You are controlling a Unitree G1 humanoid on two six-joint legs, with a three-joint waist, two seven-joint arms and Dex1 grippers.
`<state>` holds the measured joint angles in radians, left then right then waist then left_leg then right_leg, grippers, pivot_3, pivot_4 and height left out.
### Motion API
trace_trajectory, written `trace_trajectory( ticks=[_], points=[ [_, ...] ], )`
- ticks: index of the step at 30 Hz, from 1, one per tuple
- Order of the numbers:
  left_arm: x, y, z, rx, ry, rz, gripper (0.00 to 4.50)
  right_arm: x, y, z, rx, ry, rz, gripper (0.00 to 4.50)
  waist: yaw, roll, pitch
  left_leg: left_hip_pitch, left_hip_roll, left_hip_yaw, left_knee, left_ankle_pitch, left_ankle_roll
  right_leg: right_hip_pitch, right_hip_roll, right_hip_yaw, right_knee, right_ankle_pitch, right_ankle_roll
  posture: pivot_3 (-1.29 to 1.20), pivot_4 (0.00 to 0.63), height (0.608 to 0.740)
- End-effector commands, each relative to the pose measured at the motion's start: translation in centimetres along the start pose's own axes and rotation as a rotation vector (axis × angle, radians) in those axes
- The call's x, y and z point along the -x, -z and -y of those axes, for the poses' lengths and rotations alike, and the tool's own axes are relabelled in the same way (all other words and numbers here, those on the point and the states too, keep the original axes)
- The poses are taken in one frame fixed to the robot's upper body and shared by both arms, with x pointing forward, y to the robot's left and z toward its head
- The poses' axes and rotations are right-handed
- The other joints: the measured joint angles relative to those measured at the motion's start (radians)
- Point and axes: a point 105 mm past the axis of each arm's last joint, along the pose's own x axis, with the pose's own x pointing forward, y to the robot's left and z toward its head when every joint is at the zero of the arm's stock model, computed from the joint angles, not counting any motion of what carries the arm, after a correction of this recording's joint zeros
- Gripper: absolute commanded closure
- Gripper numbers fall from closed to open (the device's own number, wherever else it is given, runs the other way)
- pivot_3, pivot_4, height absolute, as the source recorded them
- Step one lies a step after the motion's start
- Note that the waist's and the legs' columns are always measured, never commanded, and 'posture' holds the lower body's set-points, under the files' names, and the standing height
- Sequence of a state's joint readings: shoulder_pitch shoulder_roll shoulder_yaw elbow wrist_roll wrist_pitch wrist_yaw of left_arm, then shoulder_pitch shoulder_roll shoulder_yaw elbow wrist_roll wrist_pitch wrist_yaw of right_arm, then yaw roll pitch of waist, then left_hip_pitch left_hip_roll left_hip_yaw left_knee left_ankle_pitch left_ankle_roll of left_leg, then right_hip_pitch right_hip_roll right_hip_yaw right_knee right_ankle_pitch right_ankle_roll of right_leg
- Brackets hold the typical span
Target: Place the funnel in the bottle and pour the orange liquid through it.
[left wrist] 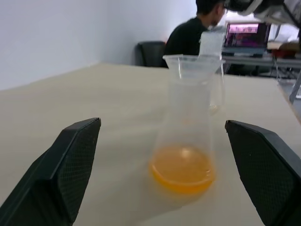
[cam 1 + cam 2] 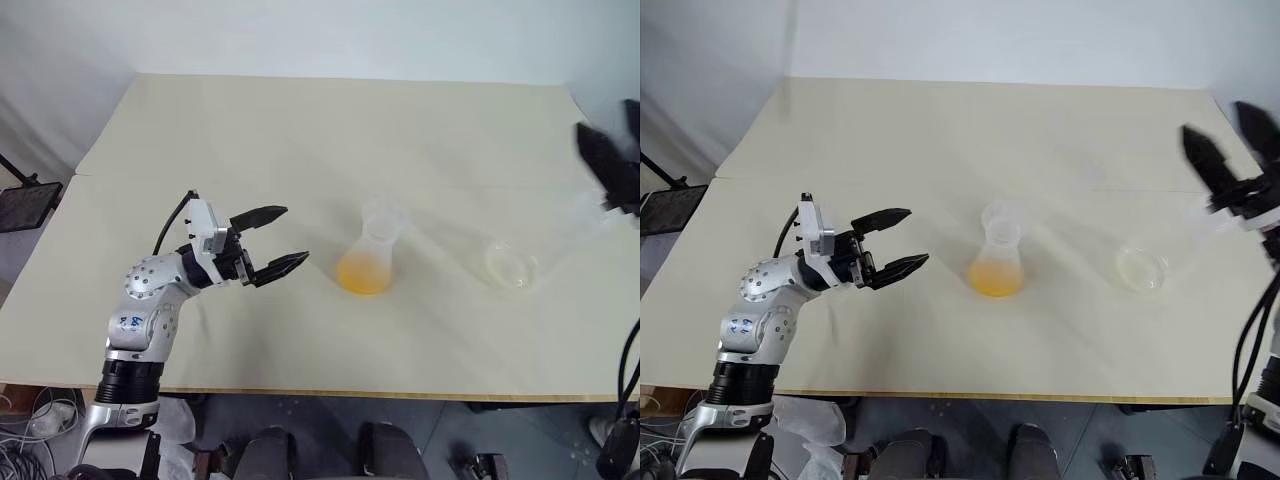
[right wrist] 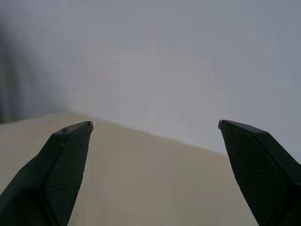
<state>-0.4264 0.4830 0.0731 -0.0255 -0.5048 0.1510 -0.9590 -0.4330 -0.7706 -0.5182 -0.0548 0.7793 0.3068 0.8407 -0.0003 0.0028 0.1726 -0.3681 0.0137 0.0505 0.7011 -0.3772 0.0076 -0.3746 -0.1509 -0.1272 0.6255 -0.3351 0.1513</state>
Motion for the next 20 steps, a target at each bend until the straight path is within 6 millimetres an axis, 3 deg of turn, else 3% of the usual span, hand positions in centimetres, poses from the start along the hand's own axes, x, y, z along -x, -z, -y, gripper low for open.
trace_trajectory(
  ticks=[1,9,12,15,20],
  points=[
    [1.2,-0.8,-0.1,-0.058,-0.008,-0.026,0.0,0.6,0.0,-3.0,-0.002,-0.162,0.005,0.03,0.005,0.0,0.0,0.0,0.0,-0.001,0.0,0.0,0.0,0.0,0.0,-0.001,0.0,0.0,0.0,0.0,0.15,0.74],
    [3.9,0.6,0.2,-0.086,-0.02,-0.157,0.0,6.4,6.7,-7.4,-0.059,-0.472,-0.352,0.03,0.019,0.0,0.0,0.0,-0.001,-0.002,-0.001,0.0,0.0,0.001,0.0,-0.002,-0.001,0.0,0.0,0.0,0.15,0.74],
    [4.5,1.0,0.2,-0.086,-0.04,-0.178,0.0,7.7,8.3,-8.3,-0.096,-0.466,-0.366,0.03,0.022,0.0,0.0,0.0,0.0,0.0,0.0,0.0,0.0,0.001,0.0,-0.001,-0.002,0.0,0.0,0.0,0.15,0.74],
    [5.1,1.3,0.5,-0.082,-0.056,-0.191,0.0,8.1,9.3,-8.6,-0.093,-0.429,-0.354,0.03,0.018,0.0,0.0,0.001,0.0,0.0,0.0,0.0,0.0,0.002,0.0,-0.001,-0.002,0.0,0.0,0.0,0.15,0.74],
    [5.7,1.4,0.6,-0.094,-0.076,-0.204,0.0,7.7,9.5,-8.7,-0.093,-0.384,-0.317,0.03,0.018,0.0,0.0,0.001,0.001,-0.002,0.0,0.0,0.0,0.001,0.0,0.0,-0.002,0.0,0.0,0.0,0.15,0.74]
  ],
)
